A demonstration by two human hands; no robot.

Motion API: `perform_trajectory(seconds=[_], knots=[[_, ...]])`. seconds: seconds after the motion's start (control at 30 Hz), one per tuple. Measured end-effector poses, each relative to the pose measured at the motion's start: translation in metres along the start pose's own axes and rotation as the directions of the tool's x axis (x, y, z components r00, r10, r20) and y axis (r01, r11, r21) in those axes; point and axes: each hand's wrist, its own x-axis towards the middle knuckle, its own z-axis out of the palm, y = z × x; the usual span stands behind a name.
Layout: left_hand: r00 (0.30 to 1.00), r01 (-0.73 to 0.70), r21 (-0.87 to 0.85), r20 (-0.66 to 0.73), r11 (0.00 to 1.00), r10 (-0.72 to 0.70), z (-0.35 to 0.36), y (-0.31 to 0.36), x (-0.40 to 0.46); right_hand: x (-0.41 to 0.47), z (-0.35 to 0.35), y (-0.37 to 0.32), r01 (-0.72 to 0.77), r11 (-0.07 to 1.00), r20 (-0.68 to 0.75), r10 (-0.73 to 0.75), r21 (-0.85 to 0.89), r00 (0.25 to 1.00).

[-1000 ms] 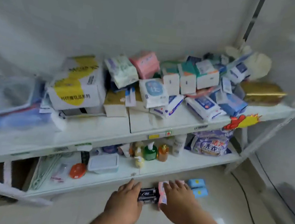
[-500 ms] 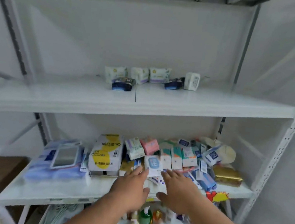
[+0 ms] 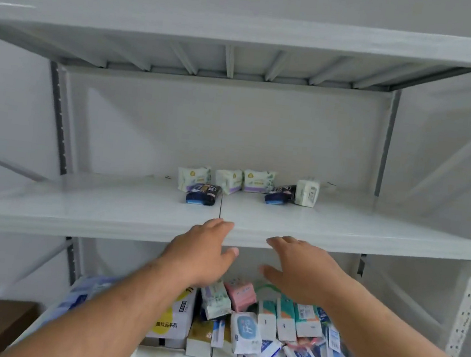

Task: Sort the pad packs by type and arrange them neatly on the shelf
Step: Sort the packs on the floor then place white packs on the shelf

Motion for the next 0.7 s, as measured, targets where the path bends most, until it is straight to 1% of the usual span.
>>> perform_trajectory(seconds=[0.13,0.23,0.33,0.47,0.57,0.7], knots=[[0.998,0.037,0.027,-0.051,0.999,-0.035,-0.019,-0.018,0.042,0.034,-0.015,0.009,-0.028,0.999,-0.061,0.026,-0.024,0.998],[0.996,0.07,0.019,-0.063,0.997,-0.069,-0.023,-0.039,0.078,0.064,-0.014,0.022,-0.075,0.997,-0.066,0.073,-0.032,0.995],[0.993,0.101,-0.022,-0.064,0.995,-0.103,-0.021,-0.067,0.118,0.103,-0.007,0.035,-0.134,0.989,-0.065,0.131,-0.054,0.989],[0.989,0.137,-0.036,-0.045,0.99,-0.138,-0.014,-0.107,0.176,0.164,0.005,0.054,-0.223,0.972,-0.061,0.219,-0.068,0.974],[0.988,0.154,-0.038,-0.015,0.987,-0.155,-0.005,-0.134,0.219,0.204,0.014,0.066,-0.298,0.954,-0.072,0.296,-0.031,0.953],[0.986,0.165,-0.03,0.041,0.986,-0.163,0.01,-0.154,0.264,0.25,0.025,0.085,-0.337,0.941,-0.07,0.337,0.007,0.939]])
